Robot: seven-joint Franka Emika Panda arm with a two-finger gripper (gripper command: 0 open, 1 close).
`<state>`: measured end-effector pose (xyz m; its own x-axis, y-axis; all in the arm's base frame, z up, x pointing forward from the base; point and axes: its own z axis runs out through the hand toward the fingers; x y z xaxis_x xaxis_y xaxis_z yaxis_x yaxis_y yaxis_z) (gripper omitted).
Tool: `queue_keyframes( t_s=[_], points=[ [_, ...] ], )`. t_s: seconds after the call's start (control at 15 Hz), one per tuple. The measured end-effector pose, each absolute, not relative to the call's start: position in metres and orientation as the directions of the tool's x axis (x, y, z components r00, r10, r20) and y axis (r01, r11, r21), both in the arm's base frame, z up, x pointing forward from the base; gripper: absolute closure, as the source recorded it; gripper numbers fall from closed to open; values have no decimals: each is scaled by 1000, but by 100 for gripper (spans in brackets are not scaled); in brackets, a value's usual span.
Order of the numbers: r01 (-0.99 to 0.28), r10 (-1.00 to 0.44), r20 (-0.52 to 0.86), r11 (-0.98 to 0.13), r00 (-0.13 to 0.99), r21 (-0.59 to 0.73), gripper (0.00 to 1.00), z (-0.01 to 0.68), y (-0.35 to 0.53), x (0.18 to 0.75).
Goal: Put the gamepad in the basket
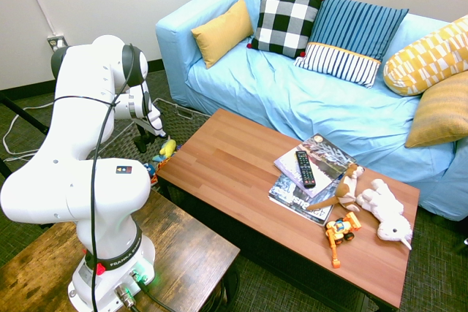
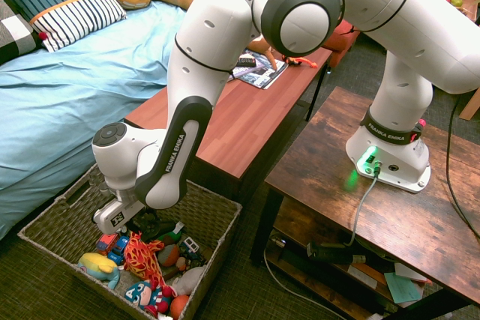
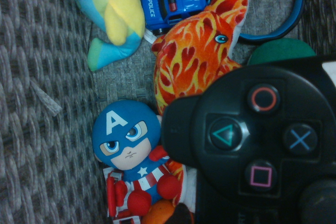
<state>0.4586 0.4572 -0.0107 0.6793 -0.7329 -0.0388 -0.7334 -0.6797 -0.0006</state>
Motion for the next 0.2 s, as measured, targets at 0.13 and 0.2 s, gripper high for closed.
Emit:
queue_keyframes(
  t_s=[0.13, 0.2],
  points=[
    [-729, -728, -41, -685, 684, 0, 0, -14, 456, 461],
    [-725, -724, -43, -689, 688, 1, 0, -15, 454, 463]
  ],
)
